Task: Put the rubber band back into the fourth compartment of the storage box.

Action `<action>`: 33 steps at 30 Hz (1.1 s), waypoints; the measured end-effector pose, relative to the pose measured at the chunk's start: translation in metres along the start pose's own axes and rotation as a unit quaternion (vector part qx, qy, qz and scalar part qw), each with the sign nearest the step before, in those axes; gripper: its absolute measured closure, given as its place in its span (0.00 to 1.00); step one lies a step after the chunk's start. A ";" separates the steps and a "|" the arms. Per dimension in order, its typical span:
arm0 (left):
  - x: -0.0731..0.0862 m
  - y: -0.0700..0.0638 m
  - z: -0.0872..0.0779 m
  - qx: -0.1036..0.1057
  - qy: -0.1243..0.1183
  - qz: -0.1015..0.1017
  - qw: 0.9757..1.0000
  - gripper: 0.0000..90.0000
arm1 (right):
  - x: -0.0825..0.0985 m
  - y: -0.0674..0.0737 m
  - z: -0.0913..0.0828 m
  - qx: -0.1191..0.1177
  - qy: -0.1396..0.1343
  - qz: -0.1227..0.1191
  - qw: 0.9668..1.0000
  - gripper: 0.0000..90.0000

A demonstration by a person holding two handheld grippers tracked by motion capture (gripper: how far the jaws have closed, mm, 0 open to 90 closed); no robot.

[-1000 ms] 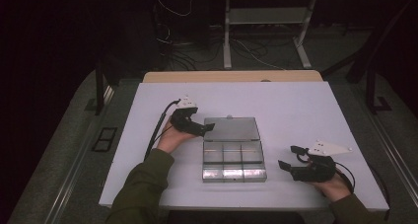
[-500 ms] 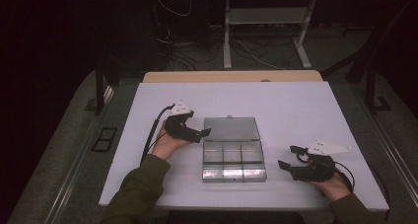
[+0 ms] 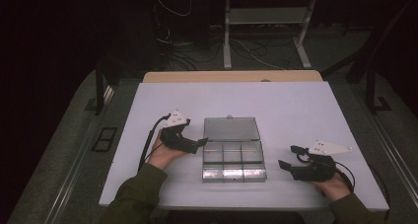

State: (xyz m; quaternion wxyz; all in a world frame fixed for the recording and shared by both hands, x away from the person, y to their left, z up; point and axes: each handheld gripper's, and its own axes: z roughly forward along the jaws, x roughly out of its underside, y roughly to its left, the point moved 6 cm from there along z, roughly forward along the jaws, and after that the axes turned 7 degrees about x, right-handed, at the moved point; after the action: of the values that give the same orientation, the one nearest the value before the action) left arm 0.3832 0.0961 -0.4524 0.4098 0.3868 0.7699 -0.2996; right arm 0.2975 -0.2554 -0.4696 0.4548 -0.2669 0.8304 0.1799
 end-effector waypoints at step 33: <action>0.046 -0.035 -0.042 0.004 -0.007 0.012 1.000 0.00 | 0.001 0.000 0.002 0.001 0.003 -0.003 1.000 0.27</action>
State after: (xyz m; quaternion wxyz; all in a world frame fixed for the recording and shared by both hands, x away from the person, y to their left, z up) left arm 0.3201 0.1266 -0.4665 0.4169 0.3955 0.7613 -0.3004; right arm 0.2982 -0.2551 -0.4713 0.4530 -0.2689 0.8314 0.1768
